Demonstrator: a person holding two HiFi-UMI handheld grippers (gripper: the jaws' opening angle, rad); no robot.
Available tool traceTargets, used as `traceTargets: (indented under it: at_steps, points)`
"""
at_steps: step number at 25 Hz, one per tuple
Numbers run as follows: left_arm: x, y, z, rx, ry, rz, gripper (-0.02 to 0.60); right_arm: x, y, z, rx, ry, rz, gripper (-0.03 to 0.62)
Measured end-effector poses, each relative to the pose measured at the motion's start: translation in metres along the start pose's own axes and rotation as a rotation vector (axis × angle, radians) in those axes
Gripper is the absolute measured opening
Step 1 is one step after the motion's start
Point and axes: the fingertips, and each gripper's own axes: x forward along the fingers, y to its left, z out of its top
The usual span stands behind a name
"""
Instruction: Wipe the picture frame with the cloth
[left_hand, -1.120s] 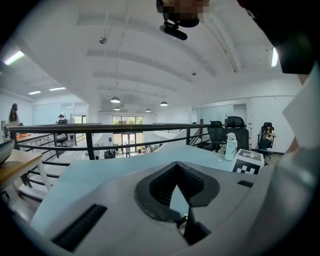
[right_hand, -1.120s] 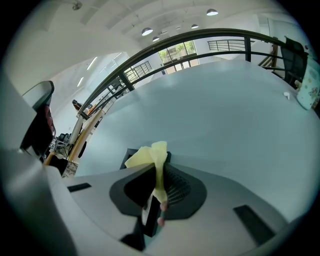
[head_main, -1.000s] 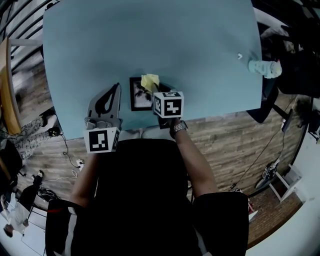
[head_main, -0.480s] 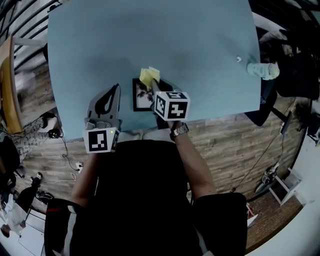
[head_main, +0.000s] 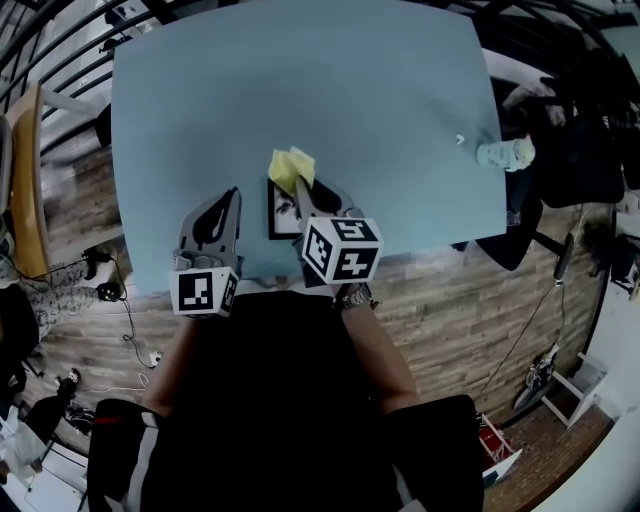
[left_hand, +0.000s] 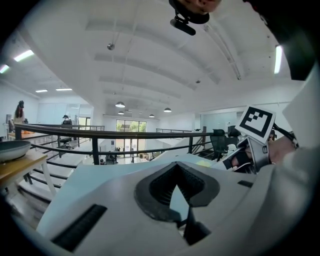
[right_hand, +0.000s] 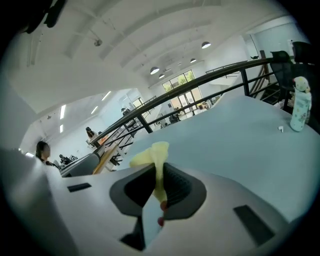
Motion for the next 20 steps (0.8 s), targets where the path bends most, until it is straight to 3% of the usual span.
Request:
traceTargets:
  at_steps: [8, 20]
  points:
    - [-0.021, -0.010, 0.031, 0.027, -0.059, 0.024, 0.000, -0.044, 0.038, 0.037, -0.045, -0.147, 0.049, 0.036]
    - [-0.051, 0.011, 0.094, 0.058, -0.198, 0.102, 0.000, -0.115, 0.093, 0.098, -0.231, -0.415, 0.065, 0.035]
